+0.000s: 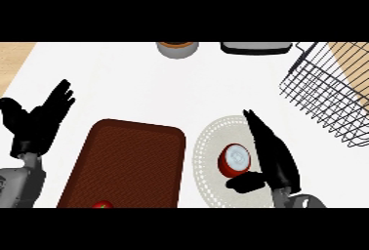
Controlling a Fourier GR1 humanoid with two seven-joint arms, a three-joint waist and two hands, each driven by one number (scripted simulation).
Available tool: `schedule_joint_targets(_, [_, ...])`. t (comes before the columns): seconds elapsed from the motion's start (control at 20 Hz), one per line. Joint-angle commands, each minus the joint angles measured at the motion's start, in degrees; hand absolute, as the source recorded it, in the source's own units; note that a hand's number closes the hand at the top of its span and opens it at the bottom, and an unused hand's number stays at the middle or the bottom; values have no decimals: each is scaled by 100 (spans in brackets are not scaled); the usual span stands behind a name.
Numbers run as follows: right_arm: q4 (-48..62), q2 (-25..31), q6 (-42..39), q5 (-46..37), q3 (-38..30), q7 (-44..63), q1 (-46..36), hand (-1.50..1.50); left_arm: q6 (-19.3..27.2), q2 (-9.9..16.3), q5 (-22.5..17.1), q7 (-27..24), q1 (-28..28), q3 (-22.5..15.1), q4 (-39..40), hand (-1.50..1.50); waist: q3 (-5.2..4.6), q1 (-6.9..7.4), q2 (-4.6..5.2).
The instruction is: Pick the can from the placemat and place it in the basket
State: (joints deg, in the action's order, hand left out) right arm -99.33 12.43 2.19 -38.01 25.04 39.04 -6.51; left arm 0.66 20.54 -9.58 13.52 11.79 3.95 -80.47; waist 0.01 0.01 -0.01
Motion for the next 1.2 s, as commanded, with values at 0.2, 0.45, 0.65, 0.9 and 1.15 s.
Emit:
schedule_joint_targets(0.2, [110,-315,105,-254,-19,-691,538,-150,93,-448,384,-90,27,-26,68,0,0,-10,-1])
schedule_joint_targets(0.45, [-276,-203,-145,-104,-49,-1082,953,-150,-134,-342,371,-170,462,256,628,0,-1,-36,2])
schedule_joint_targets(0.65, [-63,-518,-67,-390,83,-1084,845,-150,-123,-324,370,29,589,394,531,0,-1,-20,1])
schedule_joint_targets(0.9, [240,-512,-219,-621,-195,-964,743,-150,-541,-228,243,-97,-204,533,-35,0,0,7,-3])
schedule_joint_targets(1.15, [166,-470,-368,-870,-247,-899,744,-150,-236,-650,615,-368,-214,297,22,0,-1,-11,-2])
